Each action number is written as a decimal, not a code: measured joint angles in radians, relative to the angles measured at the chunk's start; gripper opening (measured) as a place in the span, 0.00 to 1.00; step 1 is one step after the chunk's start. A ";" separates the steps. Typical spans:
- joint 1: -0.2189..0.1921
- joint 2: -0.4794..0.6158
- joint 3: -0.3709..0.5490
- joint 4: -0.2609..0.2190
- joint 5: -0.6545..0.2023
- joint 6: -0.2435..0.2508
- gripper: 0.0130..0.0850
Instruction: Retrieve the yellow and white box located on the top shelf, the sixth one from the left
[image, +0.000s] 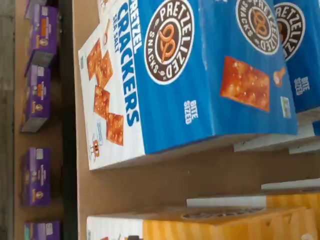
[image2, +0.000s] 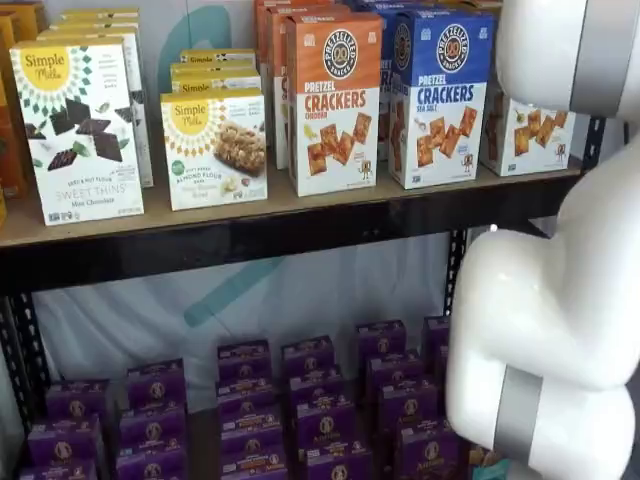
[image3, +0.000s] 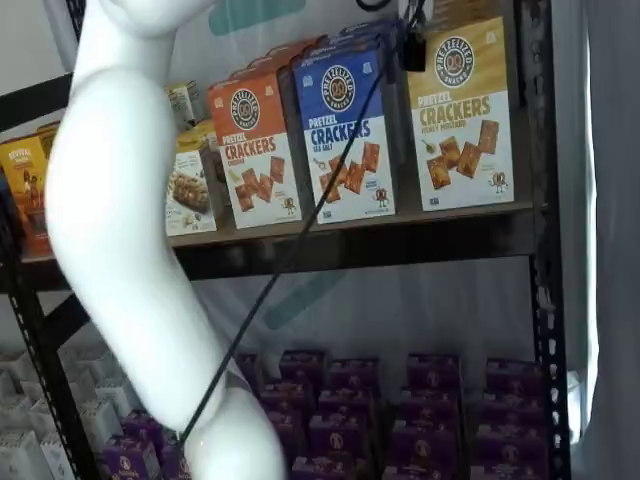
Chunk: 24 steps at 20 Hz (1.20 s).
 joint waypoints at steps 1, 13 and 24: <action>0.006 0.016 -0.023 -0.012 0.011 0.006 1.00; 0.078 0.159 -0.232 -0.153 0.098 0.055 1.00; 0.138 0.226 -0.327 -0.260 0.183 0.091 1.00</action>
